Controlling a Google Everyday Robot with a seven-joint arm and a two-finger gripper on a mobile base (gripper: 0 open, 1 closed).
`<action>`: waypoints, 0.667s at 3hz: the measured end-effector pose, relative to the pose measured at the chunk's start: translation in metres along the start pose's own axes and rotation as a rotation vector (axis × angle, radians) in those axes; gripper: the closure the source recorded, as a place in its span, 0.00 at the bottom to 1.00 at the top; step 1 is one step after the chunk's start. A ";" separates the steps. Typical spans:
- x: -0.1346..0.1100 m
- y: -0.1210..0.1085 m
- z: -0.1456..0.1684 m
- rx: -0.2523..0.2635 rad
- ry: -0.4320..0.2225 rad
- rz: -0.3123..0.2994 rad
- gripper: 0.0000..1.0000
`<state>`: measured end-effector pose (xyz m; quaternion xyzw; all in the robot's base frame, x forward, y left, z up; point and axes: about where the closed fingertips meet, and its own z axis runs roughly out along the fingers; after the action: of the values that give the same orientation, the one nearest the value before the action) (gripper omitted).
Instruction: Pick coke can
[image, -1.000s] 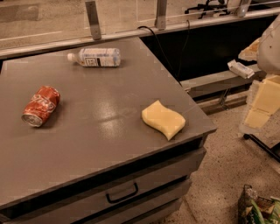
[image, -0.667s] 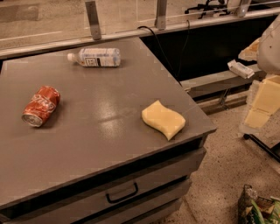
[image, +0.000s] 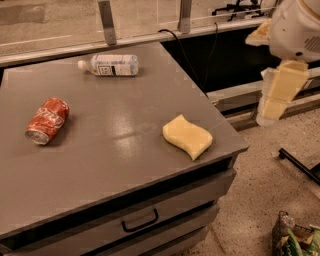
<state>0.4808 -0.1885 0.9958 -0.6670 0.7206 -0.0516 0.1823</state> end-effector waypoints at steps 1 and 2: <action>-0.053 -0.039 0.001 0.031 -0.038 -0.236 0.00; -0.111 -0.059 0.011 0.050 -0.068 -0.484 0.00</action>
Offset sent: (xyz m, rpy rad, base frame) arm 0.0897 0.1730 0.0344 -0.1750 -0.1920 0.7644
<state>0.5453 -0.0842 1.0256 -0.8168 0.5317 -0.0893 0.2051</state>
